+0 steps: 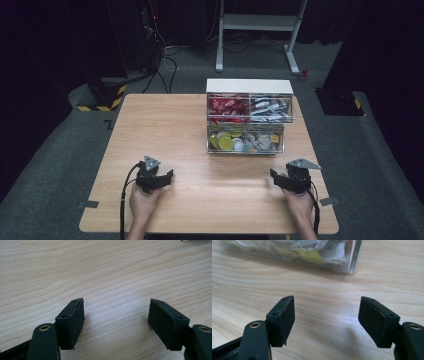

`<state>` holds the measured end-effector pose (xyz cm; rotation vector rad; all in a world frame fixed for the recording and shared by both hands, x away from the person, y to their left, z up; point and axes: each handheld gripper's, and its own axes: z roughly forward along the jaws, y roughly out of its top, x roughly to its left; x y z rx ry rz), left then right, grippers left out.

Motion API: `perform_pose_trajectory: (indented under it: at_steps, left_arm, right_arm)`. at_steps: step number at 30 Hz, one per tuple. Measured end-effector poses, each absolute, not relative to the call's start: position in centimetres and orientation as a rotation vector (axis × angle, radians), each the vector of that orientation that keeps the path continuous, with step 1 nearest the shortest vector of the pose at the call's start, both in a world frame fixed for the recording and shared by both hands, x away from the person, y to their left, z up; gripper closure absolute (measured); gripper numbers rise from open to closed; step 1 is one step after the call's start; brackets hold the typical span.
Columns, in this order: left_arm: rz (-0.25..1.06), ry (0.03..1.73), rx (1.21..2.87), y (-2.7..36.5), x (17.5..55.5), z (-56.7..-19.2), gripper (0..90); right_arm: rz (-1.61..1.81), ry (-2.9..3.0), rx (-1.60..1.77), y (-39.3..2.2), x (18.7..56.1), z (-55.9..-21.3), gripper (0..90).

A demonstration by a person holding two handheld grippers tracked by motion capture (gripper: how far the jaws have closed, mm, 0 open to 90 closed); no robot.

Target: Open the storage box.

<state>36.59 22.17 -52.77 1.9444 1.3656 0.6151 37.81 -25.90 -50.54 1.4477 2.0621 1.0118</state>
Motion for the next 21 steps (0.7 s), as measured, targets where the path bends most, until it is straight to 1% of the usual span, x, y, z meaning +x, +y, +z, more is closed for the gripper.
perform_pose_trajectory:
  at_steps: [3, 7, 16, 21]
  left_arm:
    - [0.618, 1.364, 1.946, 22.2, 36.6, -52.8, 29.6]
    - [0.616, 1.365, 1.945, 22.2, 36.6, -52.8, 29.6]
    - [0.615, 1.366, 1.943, 22.2, 36.6, -52.8, 29.4]
    - [0.615, 1.365, 1.944, 22.2, 36.6, -52.8, 29.4]
  right_arm:
    - [1.04, 2.078, 1.437, -26.1, 37.5, -50.0, 27.1]
    - [1.047, 2.11, 1.409, -25.8, 37.3, -49.4, 26.5]
    - [1.111, 2.189, 1.297, -24.6, 36.9, -48.1, 17.6]
    - [1.134, 2.213, 1.25, -24.2, 36.7, -47.2, 15.8]
